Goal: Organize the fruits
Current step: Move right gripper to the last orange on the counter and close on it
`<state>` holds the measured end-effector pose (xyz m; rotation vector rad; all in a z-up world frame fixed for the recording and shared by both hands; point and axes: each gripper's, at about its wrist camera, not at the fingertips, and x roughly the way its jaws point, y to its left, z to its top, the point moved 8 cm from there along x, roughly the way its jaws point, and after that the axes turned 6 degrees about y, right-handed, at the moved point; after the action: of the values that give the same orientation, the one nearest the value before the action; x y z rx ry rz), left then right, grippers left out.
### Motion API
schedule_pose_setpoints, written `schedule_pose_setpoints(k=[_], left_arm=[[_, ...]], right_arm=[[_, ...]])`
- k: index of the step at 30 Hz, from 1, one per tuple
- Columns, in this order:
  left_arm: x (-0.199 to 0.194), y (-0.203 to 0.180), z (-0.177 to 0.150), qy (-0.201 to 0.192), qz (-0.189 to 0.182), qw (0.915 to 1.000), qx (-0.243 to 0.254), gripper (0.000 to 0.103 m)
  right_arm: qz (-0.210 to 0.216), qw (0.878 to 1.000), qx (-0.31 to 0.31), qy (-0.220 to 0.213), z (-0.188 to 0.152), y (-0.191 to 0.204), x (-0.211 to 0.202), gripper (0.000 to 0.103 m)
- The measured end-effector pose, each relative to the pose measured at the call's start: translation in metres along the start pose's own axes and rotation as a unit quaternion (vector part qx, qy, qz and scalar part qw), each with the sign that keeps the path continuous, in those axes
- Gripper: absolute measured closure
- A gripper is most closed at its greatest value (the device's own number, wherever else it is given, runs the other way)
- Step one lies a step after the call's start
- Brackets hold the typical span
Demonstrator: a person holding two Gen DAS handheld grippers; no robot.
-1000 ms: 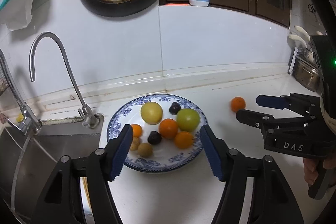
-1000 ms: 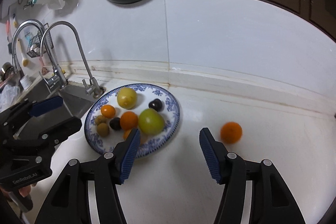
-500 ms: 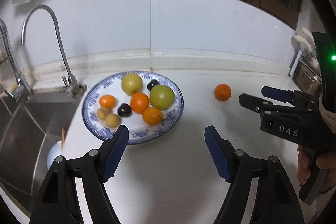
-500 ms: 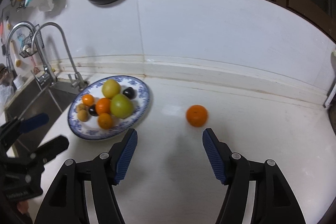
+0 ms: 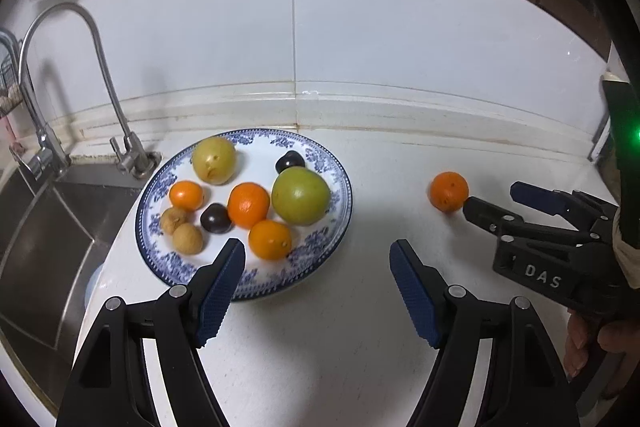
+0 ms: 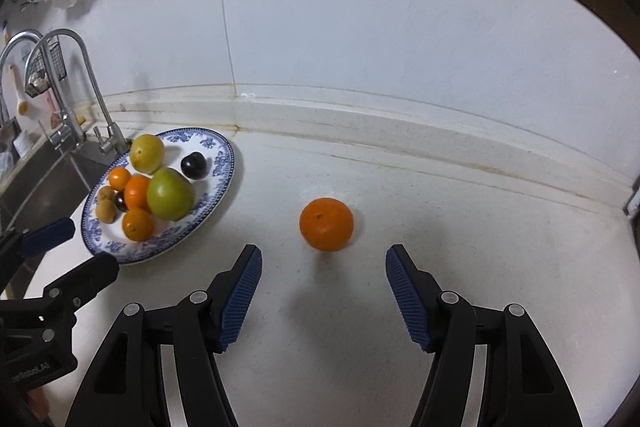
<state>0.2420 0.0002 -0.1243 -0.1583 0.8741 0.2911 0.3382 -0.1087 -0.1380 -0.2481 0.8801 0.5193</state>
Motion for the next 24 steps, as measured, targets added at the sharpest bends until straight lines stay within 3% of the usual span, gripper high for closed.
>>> schedule_pose_setpoints(k=[12,16,21,24], left_arm=[[0.02,-0.009,0.012,0.013,0.028,0.9995,0.008,0.028],[0.024,-0.007,0.013,0.019,0.037,0.9991,0.009,0.028],[0.026,-0.005,0.014,0.022,0.042,0.9989,0.009,0.028],[0.025,-0.004,0.015,0.021,0.04,0.9989,0.012,0.028]], right_arm=[[0.017,0.999,0.0,0.038,0.012,-0.005,0.051,0.039],[0.015,0.999,-0.003,0.045,0.012,-0.004,0.06,0.044],[0.02,0.998,-0.006,0.053,0.012,-0.001,0.067,0.06],[0.018,0.999,-0.008,0.05,0.012,0.0,0.067,0.06]])
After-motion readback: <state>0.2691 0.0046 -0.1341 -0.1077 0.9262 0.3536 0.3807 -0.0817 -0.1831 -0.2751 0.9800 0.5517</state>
